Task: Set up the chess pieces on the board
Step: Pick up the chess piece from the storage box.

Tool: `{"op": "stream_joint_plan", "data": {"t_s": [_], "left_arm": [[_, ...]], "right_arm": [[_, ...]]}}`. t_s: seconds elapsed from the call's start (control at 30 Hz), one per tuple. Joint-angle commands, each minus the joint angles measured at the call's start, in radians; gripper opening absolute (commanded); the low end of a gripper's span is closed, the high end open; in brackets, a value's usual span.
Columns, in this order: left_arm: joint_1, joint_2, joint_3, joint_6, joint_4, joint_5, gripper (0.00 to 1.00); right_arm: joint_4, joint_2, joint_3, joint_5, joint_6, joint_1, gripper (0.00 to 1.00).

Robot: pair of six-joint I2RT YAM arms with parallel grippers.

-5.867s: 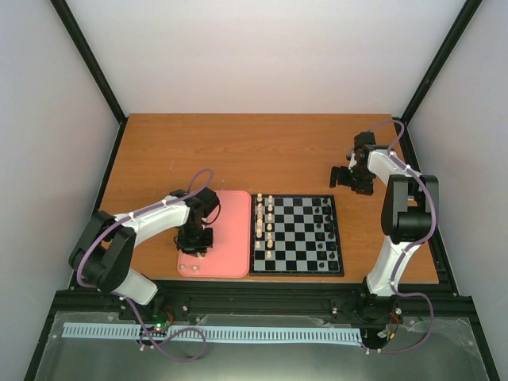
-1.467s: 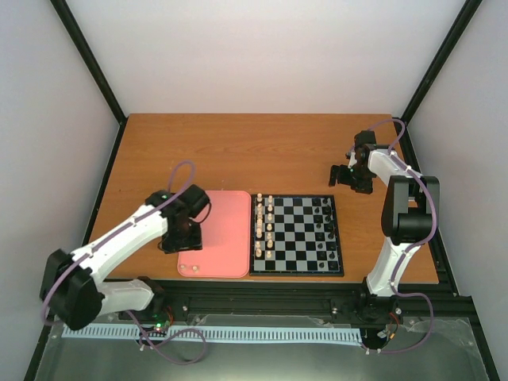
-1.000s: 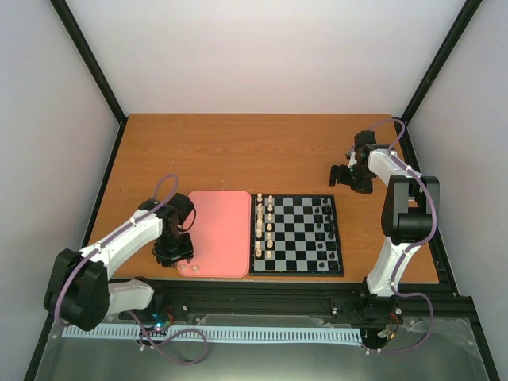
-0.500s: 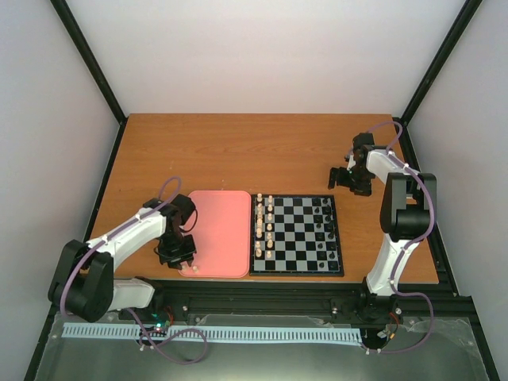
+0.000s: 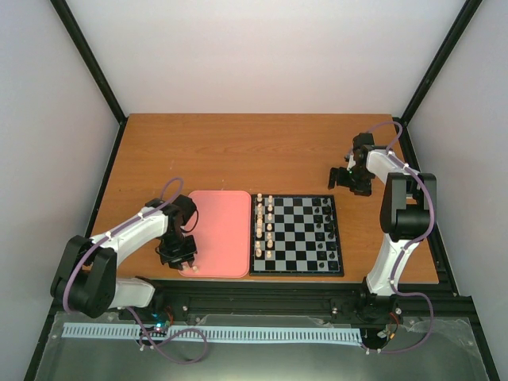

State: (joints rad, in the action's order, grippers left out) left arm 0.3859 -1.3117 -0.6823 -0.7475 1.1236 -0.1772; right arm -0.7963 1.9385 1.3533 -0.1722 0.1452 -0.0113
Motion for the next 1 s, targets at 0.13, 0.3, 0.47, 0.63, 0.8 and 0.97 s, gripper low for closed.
{"op": "stream_joint_plan", "data": {"t_s": [0.13,0.3,0.47,0.63,0.8,0.97], "left_arm": [[-0.011,-0.002,-0.001,0.016,-0.013,-0.012,0.22],[-0.010,-0.001,0.001,0.015,-0.015,-0.014,0.13],[-0.011,0.022,-0.038,0.018,0.024,0.019,0.04],[-0.010,0.042,-0.208,0.046,0.116,0.095,0.04],[0.041,0.003,-0.359,0.107,0.172,0.067,0.02],[0.310,-0.115,-0.513,0.147,0.215,0.014,0.02]], "right_arm": [[0.000,0.004,0.014,0.011,-0.010,0.005,1.00],[0.002,0.003,0.010,0.007,-0.009,0.005,1.00],[0.002,0.001,0.011,0.005,-0.007,0.005,1.00],[0.002,-0.001,0.012,0.003,-0.007,0.006,1.00],[0.002,-0.007,0.012,0.006,-0.008,0.005,1.00],[0.003,-0.017,0.005,0.013,-0.009,0.006,1.00]]}}
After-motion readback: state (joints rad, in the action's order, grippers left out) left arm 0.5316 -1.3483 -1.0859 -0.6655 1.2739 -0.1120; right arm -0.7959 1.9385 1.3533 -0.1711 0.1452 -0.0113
